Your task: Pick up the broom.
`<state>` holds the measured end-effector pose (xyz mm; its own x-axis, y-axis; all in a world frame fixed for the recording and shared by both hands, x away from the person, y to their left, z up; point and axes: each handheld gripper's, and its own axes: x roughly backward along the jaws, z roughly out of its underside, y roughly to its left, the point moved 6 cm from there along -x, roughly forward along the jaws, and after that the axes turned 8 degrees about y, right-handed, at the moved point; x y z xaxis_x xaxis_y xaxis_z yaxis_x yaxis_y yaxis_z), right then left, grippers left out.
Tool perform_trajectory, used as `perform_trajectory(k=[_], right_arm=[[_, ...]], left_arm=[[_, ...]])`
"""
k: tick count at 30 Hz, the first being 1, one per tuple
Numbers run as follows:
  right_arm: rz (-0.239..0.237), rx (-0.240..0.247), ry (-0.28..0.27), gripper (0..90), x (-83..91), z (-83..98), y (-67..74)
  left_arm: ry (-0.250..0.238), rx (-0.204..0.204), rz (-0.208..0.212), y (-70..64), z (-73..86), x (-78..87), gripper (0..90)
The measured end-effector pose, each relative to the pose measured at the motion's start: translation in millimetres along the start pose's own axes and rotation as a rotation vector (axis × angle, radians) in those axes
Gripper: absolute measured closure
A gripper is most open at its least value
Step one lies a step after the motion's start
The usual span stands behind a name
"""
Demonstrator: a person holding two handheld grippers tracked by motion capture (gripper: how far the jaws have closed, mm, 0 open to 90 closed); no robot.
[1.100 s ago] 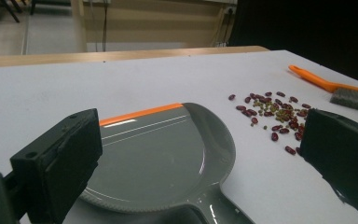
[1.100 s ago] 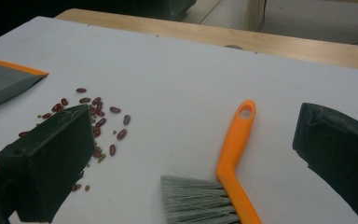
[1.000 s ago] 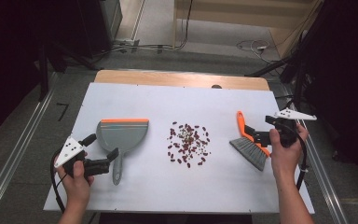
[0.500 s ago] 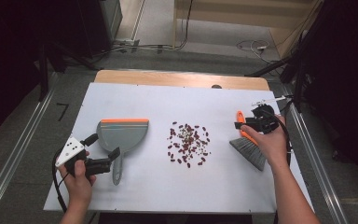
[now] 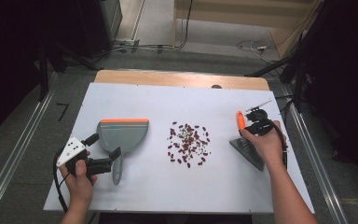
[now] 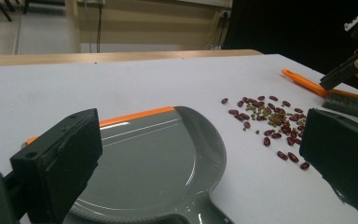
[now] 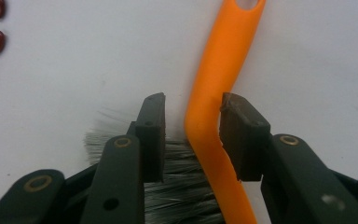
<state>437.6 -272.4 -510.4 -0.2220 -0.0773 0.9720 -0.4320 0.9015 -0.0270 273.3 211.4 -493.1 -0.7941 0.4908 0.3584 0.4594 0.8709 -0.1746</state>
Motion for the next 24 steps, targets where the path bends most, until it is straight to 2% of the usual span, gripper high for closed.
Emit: perform_trajectory(k=[2,4,5,6,7,8,13,16,19,21,22,24], right_arm=[[0.004,0.003,0.011,60.6,-2.4,0.1,0.0],[0.047,0.015,0.033,66.9,-7.8,2.0,-0.6],[0.047,0.015,0.033,66.9,-7.8,2.0,-0.6],[0.028,0.01,0.031,68.2,-9.0,2.4,-3.3],[0.028,0.01,0.031,68.2,-9.0,2.4,-3.3],[-0.001,-0.001,0.035,66.8,-13.6,3.2,-5.3],[0.001,-0.006,0.038,67.3,-16.9,2.7,-4.2],[-0.017,-0.018,0.058,67.8,-16.8,1.6,-5.4],[0.007,-0.011,0.067,68.2,-16.7,0.4,-3.2],[-0.003,-0.007,0.048,68.2,-16.6,1.7,-4.3],[-0.035,-0.016,0.027,68.2,-16.4,3.6,-6.8],[-0.042,-0.022,0.016,68.2,-16.2,4.5,-7.4]], left_arm=[[0.003,-0.002,-0.002,-0.2,0.0,0.4,0.0],[-0.002,0.0,-0.004,-0.3,-0.6,0.9,0.0],[-0.006,0.009,0.002,-0.8,-1.0,0.7,0.0],[-0.004,0.005,0.011,-2.6,-1.4,-0.8,0.0],[-0.004,0.005,0.011,-2.6,-1.4,-0.8,0.0],[0.001,-0.01,0.006,-4.5,-1.7,-1.7,0.0],[-0.005,-0.012,0.011,-5.8,-3.2,-0.8,0.0],[-0.008,-0.013,0.018,-6.8,-3.3,-0.6,0.0],[-0.009,-0.014,0.018,-7.8,-3.3,-0.5,0.0],[-0.013,-0.012,0.012,-8.2,-3.7,-0.1,0.0],[-0.015,-0.017,0.011,-8.1,-4.2,-0.2,0.0],[-0.02,-0.015,0.007,-7.9,-5.0,-0.5,0.0]])
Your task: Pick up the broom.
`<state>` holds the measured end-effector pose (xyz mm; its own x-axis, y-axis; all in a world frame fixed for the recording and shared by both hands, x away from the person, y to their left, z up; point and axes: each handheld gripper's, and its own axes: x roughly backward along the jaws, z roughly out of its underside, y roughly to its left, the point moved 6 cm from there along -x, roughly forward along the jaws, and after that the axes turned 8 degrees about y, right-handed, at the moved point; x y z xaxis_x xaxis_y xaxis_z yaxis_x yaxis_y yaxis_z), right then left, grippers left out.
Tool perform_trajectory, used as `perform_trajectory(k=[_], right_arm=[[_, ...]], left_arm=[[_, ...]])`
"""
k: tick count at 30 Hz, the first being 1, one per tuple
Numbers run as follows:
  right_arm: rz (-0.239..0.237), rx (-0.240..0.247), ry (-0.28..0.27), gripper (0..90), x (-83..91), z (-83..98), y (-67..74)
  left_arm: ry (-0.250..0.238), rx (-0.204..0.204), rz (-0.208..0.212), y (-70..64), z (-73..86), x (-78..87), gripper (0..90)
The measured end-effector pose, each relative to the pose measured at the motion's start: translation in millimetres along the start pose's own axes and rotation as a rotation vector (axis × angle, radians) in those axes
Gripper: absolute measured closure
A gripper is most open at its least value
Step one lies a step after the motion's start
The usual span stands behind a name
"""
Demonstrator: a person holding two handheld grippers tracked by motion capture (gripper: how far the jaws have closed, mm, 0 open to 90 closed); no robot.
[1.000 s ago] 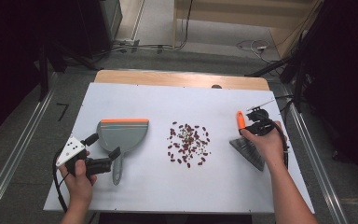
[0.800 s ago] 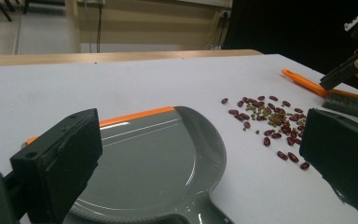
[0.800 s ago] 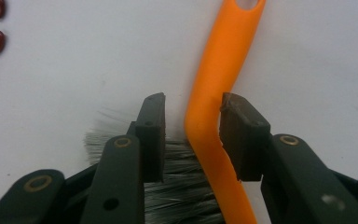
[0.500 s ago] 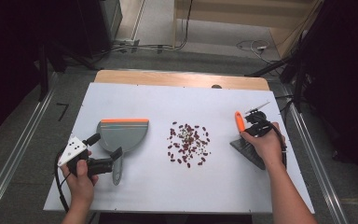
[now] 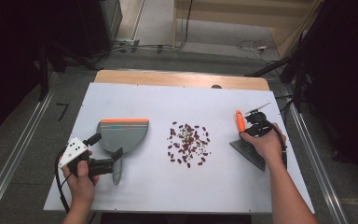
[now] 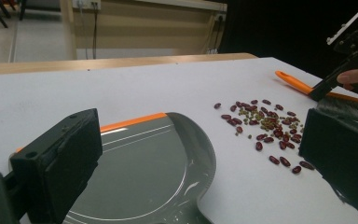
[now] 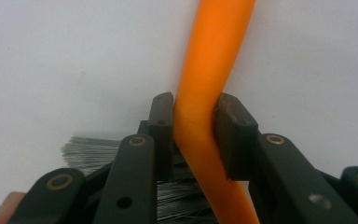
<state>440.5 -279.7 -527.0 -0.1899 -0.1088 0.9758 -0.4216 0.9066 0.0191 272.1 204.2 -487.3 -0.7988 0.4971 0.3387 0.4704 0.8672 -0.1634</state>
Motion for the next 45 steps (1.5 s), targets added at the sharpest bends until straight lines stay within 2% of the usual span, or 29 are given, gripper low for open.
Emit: perform_trajectory(k=[4,6,7,8,9,10,13,14,16,20,25,26,27,29,32,35,37,38,39,42,45], right_arm=[[0.02,0.004,-0.066,68.2,2.5,3.9,1.9],[-0.009,-0.006,-0.117,68.2,7.3,6.2,1.1],[-0.009,-0.006,-0.117,68.2,7.3,6.2,1.1],[-0.029,-0.021,-0.172,68.2,13.8,9.8,-1.7],[-0.029,-0.021,-0.172,68.2,13.8,9.8,-1.7],[-0.051,-0.036,-0.239,68.3,21.1,14.7,-2.5],[-0.063,-0.043,-0.343,68.4,30.9,24.0,-3.3],[-0.071,-0.059,-0.379,68.5,33.8,27.7,-3.2],[-0.101,-0.054,-0.459,68.4,38.9,34.2,-2.5],[-0.151,-0.086,-0.609,68.4,46.6,44.2,-3.5],[-0.159,-0.076,-0.741,68.6,58.1,53.4,-0.5],[-0.159,-0.076,-0.741,68.6,58.1,53.4,-0.5],[-0.177,-0.07,-0.797,68.7,63.9,58.1,-0.2],[-0.197,-0.069,-0.851,68.8,68.5,63.1,-1.1],[-0.219,-0.06,-0.899,68.9,74.3,67.4,-3.7],[-0.254,-0.069,-0.945,69.0,81.5,69.6,-5.3],[-0.249,-0.076,-0.966,68.9,85.9,70.0,-5.6],[-0.264,-0.08,-0.973,68.9,88.0,69.7,-5.2],[-0.261,-0.082,-0.985,68.9,90.4,69.2,-4.7],[-0.261,-0.078,-1.001,69.0,98.9,67.3,0.4],[-0.261,-0.074,-1.019,68.9,107.0,66.0,6.6]], left_arm=[[0.0,0.0,-0.002,0.4,0.5,1.0,0.0],[-0.001,0.004,-0.004,0.3,0.2,1.5,0.0],[-0.004,0.002,-0.004,0.0,-0.2,2.1,0.0],[-0.004,-0.001,-0.006,-0.9,-0.5,2.7,0.0],[-0.004,-0.006,-0.009,-1.4,-0.8,3.2,0.0],[-0.004,-0.007,-0.009,-2.2,-1.1,3.7,0.0],[-0.007,-0.017,-0.01,-4.5,-2.2,3.5,0.0],[-0.009,-0.016,-0.008,-5.8,-2.7,3.3,0.0],[-0.011,-0.023,-0.004,-8.2,-4.5,3.6,0.0],[-0.011,-0.025,0.006,-9.8,-5.6,2.1,0.0],[-0.006,-0.037,0.009,-12.6,-8.0,0.3,0.0],[-0.006,-0.037,0.009,-12.6,-8.0,0.3,0.0],[-0.009,-0.036,0.014,-14.1,-8.7,0.5,0.0],[-0.006,-0.038,0.019,-15.9,-9.6,-0.1,0.0],[-0.013,-0.032,0.031,-19.1,-12.2,0.1,0.0],[-0.008,-0.05,0.036,-24.2,-13.6,-0.8,0.0],[-0.002,-0.057,0.057,-28.6,-14.0,-1.3,0.0],[-0.002,-0.057,0.057,-28.6,-14.0,-1.3,0.0],[0.0,-0.066,0.072,-33.8,-15.3,-1.9,0.0],[0.005,-0.08,0.087,-40.5,-18.7,-2.5,0.0],[0.007,-0.078,0.102,-45.9,-22.8,-2.7,0.0]])
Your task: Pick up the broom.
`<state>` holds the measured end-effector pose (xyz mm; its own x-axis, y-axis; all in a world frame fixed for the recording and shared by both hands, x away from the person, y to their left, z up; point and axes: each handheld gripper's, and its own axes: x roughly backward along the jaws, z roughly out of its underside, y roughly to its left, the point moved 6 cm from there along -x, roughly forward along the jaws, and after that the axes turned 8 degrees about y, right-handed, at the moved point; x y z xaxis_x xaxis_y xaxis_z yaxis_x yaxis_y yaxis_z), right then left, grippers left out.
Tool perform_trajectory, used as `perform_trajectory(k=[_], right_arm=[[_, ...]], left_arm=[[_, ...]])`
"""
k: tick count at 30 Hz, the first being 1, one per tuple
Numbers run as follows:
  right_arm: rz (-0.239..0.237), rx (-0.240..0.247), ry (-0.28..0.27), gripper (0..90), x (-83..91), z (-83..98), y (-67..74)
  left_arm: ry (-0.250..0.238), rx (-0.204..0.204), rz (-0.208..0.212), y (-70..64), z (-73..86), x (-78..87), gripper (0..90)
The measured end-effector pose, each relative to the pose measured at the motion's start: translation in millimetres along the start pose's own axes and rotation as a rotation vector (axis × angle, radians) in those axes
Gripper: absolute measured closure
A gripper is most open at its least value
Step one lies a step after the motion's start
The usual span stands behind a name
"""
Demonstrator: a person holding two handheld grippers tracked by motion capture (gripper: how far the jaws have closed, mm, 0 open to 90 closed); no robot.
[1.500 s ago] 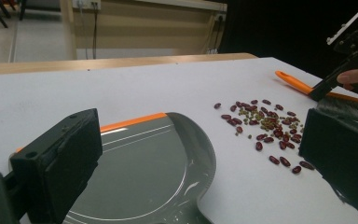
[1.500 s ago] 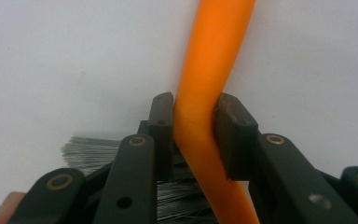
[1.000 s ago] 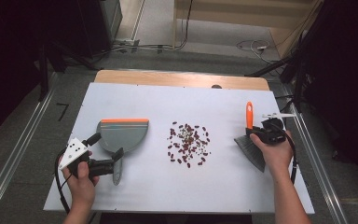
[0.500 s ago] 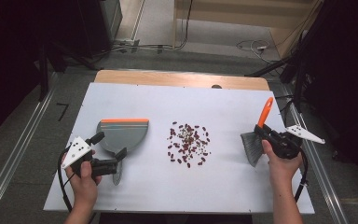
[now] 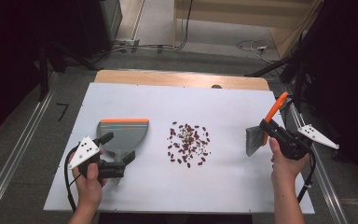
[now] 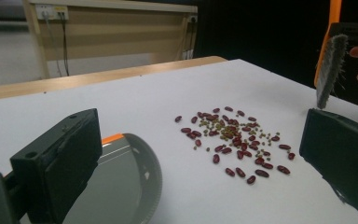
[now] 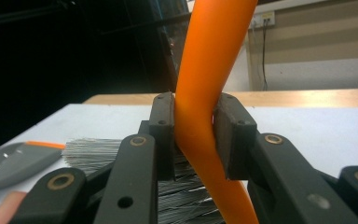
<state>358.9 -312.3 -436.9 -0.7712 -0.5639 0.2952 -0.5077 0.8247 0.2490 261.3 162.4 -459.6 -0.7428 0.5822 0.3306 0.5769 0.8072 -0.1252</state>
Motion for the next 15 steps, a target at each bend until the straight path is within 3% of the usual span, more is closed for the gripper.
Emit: perform_trajectory(k=[6,15], right_arm=[[-0.003,0.022,-0.017,69.0,0.1,-9.0,13.6],[-0.048,0.045,-0.019,68.9,-8.0,-18.0,50.7]], left_arm=[[0.008,0.0,0.023,-7.3,-5.3,-4.1,0.0],[0.011,-0.011,0.062,-23.8,-14.5,-16.2,0.0]])
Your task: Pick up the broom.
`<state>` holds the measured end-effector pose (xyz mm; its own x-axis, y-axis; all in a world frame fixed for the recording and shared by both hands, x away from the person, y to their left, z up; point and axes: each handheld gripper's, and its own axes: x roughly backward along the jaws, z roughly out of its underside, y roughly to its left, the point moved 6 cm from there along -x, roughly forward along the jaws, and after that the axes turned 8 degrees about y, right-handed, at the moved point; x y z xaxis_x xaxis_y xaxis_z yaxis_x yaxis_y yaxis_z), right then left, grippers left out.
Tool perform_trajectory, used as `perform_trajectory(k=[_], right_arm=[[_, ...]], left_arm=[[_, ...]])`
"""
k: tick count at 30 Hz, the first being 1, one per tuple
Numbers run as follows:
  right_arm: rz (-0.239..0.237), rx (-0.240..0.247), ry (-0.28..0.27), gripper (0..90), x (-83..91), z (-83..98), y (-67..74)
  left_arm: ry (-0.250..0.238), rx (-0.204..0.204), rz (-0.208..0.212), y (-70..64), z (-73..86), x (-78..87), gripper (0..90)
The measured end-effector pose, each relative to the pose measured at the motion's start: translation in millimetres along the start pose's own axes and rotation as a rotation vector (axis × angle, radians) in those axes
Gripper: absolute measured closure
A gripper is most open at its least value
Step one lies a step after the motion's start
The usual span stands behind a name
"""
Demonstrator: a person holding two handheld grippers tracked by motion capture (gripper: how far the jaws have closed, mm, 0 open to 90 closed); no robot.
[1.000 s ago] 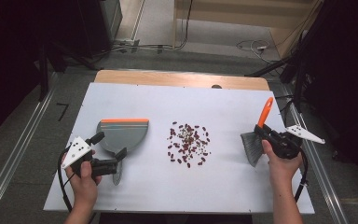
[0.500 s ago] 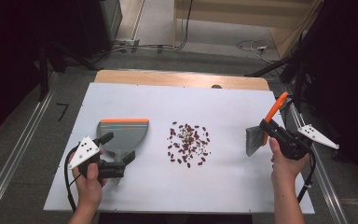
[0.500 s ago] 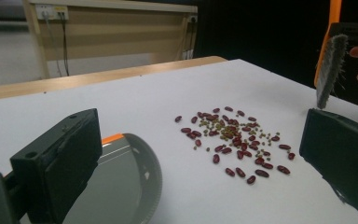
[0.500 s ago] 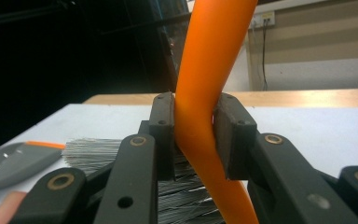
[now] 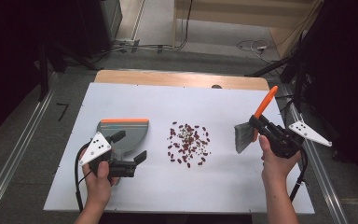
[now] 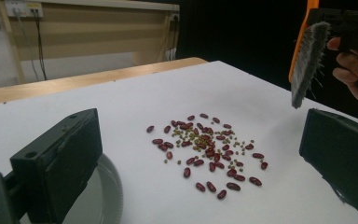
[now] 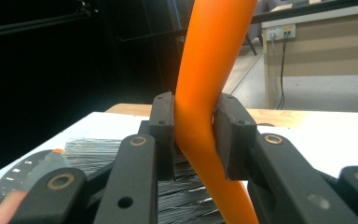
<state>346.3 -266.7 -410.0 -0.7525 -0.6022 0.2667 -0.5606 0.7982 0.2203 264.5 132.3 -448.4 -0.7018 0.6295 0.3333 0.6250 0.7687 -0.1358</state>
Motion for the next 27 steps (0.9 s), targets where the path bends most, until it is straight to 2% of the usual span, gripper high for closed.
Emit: perform_trajectory(k=[5,6,9,16,18,20,21,27], right_arm=[[-0.024,0.001,0.0,68.9,-4.3,-1.9,13.3],[-0.037,0.011,0.006,68.9,-7.3,-2.2,20.6],[-0.052,0.02,0.009,68.9,-11.9,-2.4,31.6],[-0.081,0.032,0.016,68.9,-21.2,-2.4,55.4],[-0.088,0.031,0.017,68.9,-22.8,-1.9,58.6],[-0.104,0.034,0.025,68.9,-27.7,0.5,68.7],[-0.109,0.037,0.028,68.9,-29.4,1.2,72.4],[-0.141,0.053,0.038,68.9,-38.9,4.2,91.2]], left_arm=[[0.007,-0.006,0.023,-10.2,-5.3,-10.1,0.0],[0.007,-0.009,0.037,-14.1,-8.0,-14.1,0.0],[0.008,-0.01,0.04,-16.9,-10.9,-18.1,0.0],[0.027,-0.008,0.074,-24.7,-15.7,-31.0,0.0],[0.029,-0.005,0.088,-27.1,-15.0,-34.8,0.0],[0.023,0.015,0.117,-31.9,-16.9,-37.5,0.0],[0.023,0.002,0.132,-38.6,-20.0,-40.0,0.0],[0.024,-0.013,0.177,-53.6,-26.5,-44.5,0.0]])
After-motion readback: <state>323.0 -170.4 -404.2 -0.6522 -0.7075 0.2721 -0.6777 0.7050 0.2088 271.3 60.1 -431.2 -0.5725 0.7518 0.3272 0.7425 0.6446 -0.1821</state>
